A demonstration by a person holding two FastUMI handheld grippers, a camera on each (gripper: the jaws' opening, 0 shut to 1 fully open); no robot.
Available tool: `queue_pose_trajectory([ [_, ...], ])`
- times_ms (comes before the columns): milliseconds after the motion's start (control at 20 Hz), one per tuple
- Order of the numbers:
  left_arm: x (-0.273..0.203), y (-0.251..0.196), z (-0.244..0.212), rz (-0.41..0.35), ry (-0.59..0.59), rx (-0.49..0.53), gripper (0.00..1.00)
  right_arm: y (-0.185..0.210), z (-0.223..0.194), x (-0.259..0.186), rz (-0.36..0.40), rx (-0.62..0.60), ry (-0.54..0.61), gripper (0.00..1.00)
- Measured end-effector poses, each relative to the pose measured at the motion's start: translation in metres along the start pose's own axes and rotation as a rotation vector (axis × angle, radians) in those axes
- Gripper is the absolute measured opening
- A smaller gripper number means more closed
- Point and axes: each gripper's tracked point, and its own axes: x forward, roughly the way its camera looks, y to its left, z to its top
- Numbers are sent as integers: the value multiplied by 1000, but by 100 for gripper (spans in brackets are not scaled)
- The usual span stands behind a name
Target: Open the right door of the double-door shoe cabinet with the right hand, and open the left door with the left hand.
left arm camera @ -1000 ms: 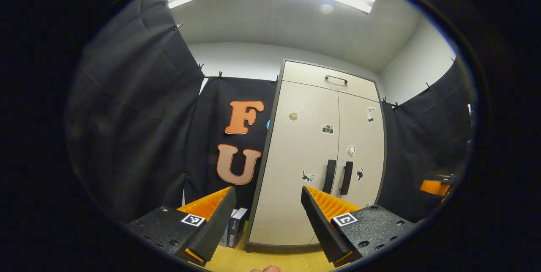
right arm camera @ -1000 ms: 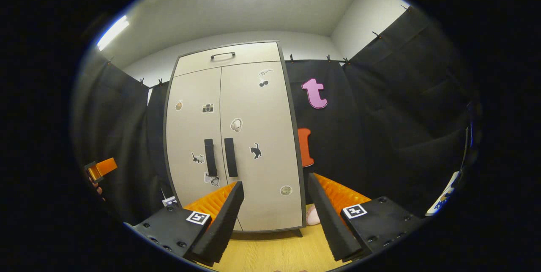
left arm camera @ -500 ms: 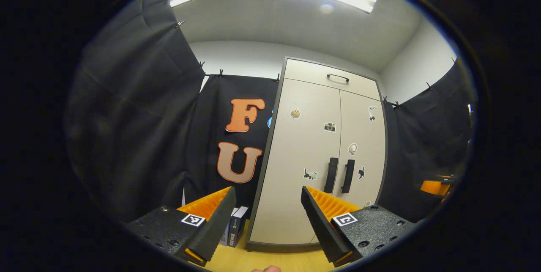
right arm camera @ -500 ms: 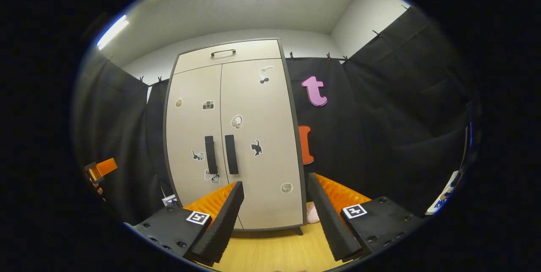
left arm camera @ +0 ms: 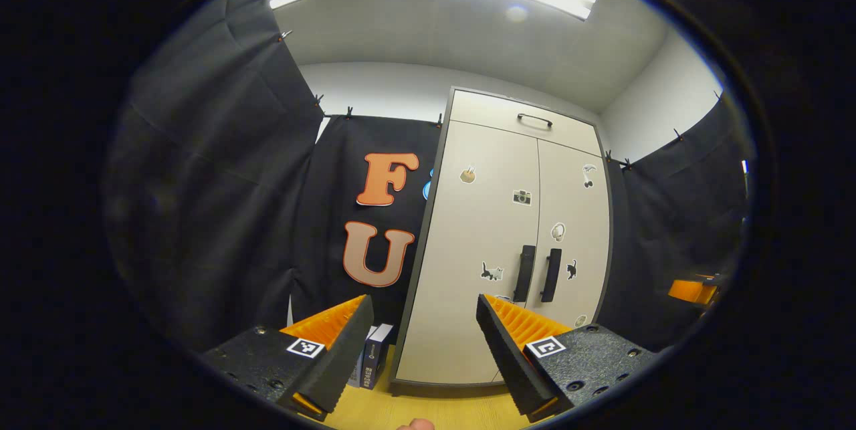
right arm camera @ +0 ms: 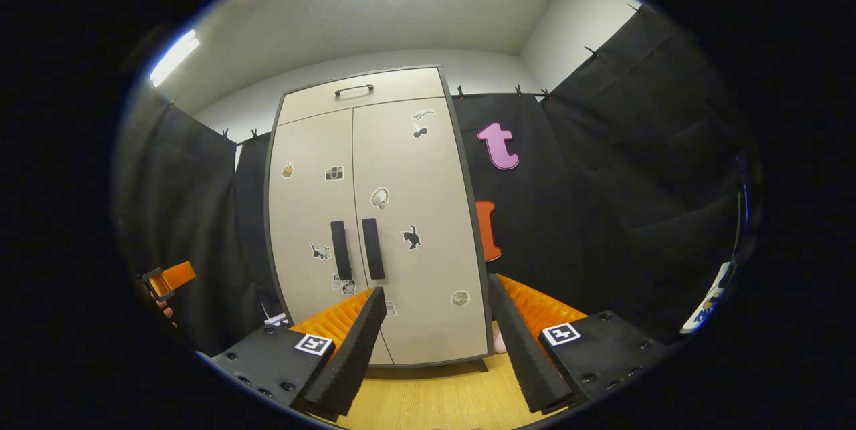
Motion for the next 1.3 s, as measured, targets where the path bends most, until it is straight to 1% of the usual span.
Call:
queue_pose_trajectory([
  [250,-5,5,-7,7,1,9,94,17,6,8,37,-23,2,98],
  [350,-8,10,-13,13,3,7,94,38,18,24,110,-58,-18,98],
  [400,-9,12,-16,14,11,10,94,49,17,34,144,-69,2,98],
  [500,-14,20,-19,31,14,19,94,63,17,61,179,-74,50,98],
  [650,-23,31,-23,55,18,25,94,96,29,99,263,3,68,98],
  [700,-25,32,-27,56,28,18,94,103,28,115,277,11,77,98],
  [800,-29,35,-33,56,50,-2,94,104,25,157,254,3,88,97],
  [900,-33,44,-36,74,55,-2,94,107,20,196,229,-5,84,98],
  [950,-34,49,-37,90,55,9,94,109,13,212,217,-9,96,88],
  [1050,-37,59,-39,118,61,38,95,116,-5,237,226,0,147,89],
  [1100,-39,62,-40,125,62,47,94,119,-13,246,232,9,166,97],
  [1300,-39,75,-44,151,70,53,94,124,-23,270,224,20,169,95],
])
